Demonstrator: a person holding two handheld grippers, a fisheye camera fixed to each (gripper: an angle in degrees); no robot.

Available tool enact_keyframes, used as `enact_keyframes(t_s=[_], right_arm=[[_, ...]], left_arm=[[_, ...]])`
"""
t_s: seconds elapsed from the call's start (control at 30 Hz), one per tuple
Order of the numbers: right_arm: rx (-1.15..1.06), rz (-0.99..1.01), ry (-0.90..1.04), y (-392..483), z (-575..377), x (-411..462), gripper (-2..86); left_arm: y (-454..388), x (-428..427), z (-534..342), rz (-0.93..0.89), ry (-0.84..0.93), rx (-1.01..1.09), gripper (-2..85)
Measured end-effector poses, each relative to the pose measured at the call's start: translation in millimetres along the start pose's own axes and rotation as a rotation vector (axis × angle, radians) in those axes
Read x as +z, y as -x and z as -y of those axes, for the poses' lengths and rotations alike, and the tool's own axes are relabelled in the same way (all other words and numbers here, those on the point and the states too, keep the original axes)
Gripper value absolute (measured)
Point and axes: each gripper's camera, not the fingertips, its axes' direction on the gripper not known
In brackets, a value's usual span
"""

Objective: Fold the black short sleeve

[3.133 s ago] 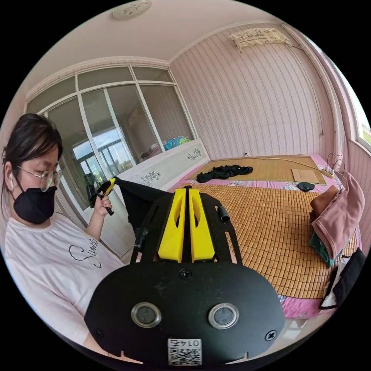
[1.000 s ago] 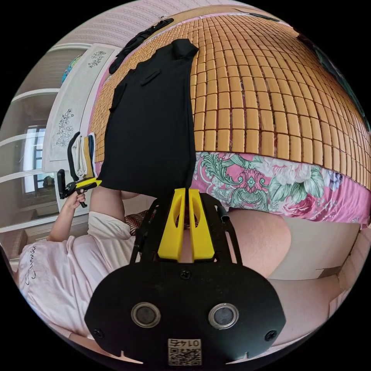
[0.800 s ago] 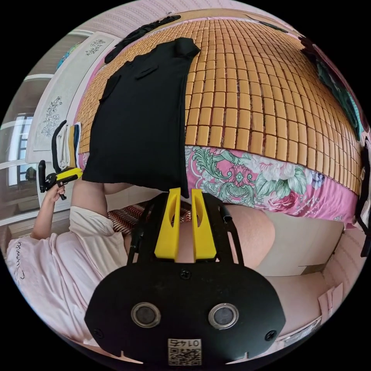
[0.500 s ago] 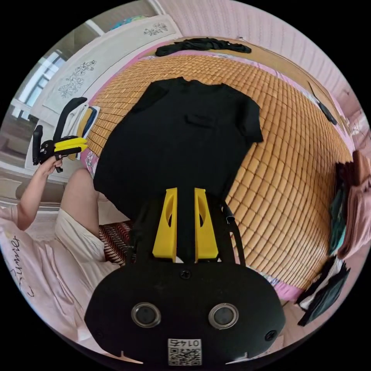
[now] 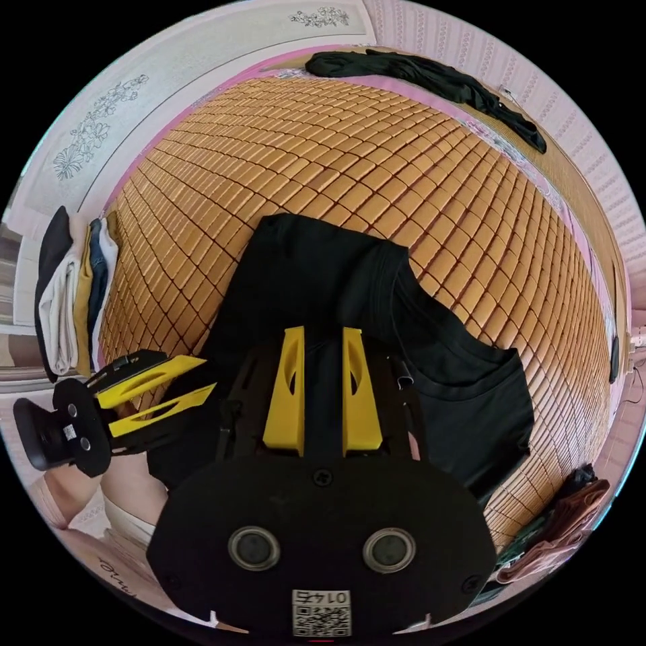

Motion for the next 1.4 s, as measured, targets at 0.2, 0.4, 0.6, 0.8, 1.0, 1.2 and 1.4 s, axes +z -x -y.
enact_keyframes(t_s=[0.2,0.4,0.6,0.8,1.0,1.2,1.4], right_arm=[[-0.167,-0.013,0.036,34.7,21.0,-19.2,-0.6],[-0.193,0.180,-0.047,72.6,61.3,-41.1,0.0],[-0.296,0.232,-0.044,117.8,75.1,-34.2,9.3],[-0.202,0.147,-0.160,63.5,0.5,-53.2,5.5],[-0.063,0.007,-0.089,-4.3,-96.5,-33.6,2.8],[0.313,-0.006,-0.248,-102.3,-246.8,-50.6,4.5],[0.602,-0.050,-0.321,-163.0,-379.0,-51.0,5.5]], left_arm=[[24.0,0.4,-21.0,-0.079,-0.065,-0.102,1.3],[50.2,-21.6,-47.0,-0.068,-0.155,-0.249,-0.4],[69.5,-43.8,-80.9,-0.042,-0.181,-0.351,1.0],[50.0,-32.7,-57.5,-0.053,-0.166,-0.258,2.8],[39.9,17.6,-27.2,0.004,-0.006,-0.202,4.2],[44.5,30.2,-15.2,-0.009,0.004,-0.196,4.0],[23.6,9.5,16.2,0.095,-0.006,-0.134,4.3]])
